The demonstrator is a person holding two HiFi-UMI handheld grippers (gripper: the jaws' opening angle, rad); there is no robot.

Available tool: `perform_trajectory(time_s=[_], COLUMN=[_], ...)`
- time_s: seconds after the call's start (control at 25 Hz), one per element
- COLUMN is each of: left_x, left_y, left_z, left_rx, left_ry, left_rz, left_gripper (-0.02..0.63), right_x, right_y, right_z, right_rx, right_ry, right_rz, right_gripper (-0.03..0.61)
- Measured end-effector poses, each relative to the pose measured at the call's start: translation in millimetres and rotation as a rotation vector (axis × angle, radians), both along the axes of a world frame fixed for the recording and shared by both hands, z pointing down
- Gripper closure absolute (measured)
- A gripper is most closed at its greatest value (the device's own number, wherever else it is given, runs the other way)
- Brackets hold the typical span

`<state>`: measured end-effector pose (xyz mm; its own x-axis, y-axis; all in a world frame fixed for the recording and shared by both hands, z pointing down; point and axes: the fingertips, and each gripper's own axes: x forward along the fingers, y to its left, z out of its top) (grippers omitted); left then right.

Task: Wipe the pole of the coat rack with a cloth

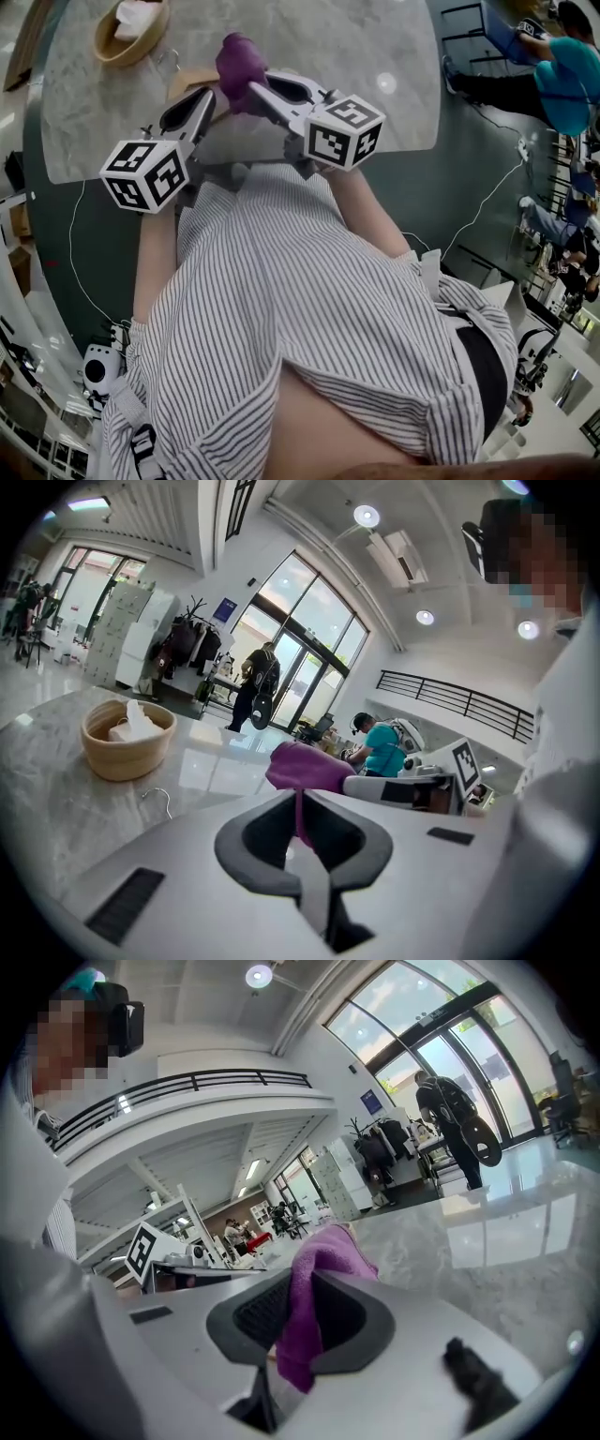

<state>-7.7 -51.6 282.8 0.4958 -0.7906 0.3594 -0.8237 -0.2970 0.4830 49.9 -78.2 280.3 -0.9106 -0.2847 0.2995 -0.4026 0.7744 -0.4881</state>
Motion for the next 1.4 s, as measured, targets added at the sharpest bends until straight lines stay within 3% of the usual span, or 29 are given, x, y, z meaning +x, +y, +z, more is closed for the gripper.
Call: perform_trajectory(time_s=[0.24, 0.68, 0.84, 1.04, 1.4], left_x=[-14.2, -10.7, -15.1, -9.3, -11.0], left_y=[1.5, -0.4, 0.5, 0.1, -3.2], left_z=[23.7, 27.1, 38.2, 50.5, 67.6], left_rx=[-0.072, -0.114, -0.136, -0.161, -0.189], left_ry=[-0.071, -0.103, -0.123, -0.057, -0.016], left_rz=[-0.021, 0.101, 0.106, 0.143, 0.183], left_gripper=[0.6, 0.6, 0.6, 0.601, 0.601], right_x=[4.7, 6.1, 9.6, 14.3, 28.5], right_y=[-1.9, -3.5, -1.6, -9.7, -21.8], right_z=[15.2, 24.2, 33.2, 43.7, 68.3], right_rx=[-0.048, -0.089, -0.09, -0.113, -0.115], right_ry=[0.009, 0.025, 0.057, 0.054, 0.128], right_rz=[0.039, 0.112, 0.131, 0.179, 0.281], right_gripper=[0.512, 0.512, 0.512, 0.512, 0.512])
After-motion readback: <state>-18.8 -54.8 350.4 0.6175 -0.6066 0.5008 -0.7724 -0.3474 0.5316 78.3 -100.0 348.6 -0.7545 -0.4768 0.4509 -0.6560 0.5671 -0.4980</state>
